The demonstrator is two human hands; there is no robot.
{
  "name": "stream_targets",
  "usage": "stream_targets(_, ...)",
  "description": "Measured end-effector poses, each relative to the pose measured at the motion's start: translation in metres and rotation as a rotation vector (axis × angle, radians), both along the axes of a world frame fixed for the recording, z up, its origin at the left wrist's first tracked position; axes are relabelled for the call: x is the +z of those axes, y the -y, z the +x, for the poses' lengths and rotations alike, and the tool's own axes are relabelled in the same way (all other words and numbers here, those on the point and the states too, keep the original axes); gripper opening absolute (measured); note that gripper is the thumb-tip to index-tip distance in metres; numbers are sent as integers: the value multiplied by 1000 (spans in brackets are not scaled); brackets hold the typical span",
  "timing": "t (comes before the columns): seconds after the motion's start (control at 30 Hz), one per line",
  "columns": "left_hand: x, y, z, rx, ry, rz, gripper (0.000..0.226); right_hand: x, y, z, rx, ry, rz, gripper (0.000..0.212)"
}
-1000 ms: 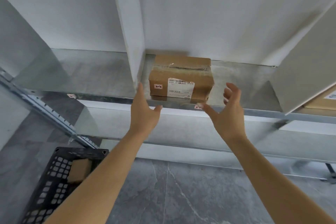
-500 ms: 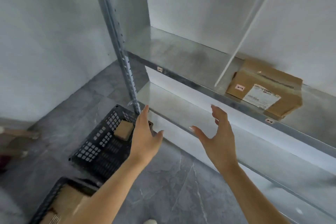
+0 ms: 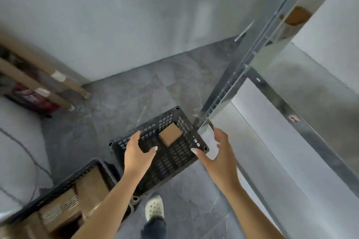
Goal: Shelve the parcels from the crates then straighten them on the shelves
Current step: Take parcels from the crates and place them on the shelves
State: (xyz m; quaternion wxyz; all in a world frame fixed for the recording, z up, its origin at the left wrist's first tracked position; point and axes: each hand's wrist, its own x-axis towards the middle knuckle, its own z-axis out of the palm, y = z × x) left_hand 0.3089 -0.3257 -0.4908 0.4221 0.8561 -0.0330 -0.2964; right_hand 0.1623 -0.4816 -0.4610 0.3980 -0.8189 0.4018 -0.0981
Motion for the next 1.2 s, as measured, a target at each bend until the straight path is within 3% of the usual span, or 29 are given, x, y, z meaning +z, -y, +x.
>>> stream_targets(0.2,-118,25,66,29,-86,92,68,-136,33,91,102,-146,62,77)
stream_targets(0.4,-271,53,98,1,-193,134,33,-308,75,145,137,-240,105,62)
stream_targets(0.6,-453,118,104,-118,-417,79,48,-490,130,170,363,-426,163,60)
stream_targets(0.7,-524,152,111,-32,-420,46,48,-560,148,188,374,-388,91,61)
stream_targets(0.77,-555,173,117,64,-421,38,61,-586,153,203,334,-390,-6,59)
stream_targets(0.9,-573,196,120,243,-464,30,83,-602,137,217,169,-337,-210,59)
stream_targets(1.0,-553,185,115,303,-438,29,76,-588,128,213,-14,-248,23,62)
stream_targets(1.07,-528,170,113,368,-418,-16,69,-565,125,208,-12,-222,94,62)
stream_targets(1.2,-452,143,111,457,-381,-181,49,-494,111,196,-39,-151,181,41)
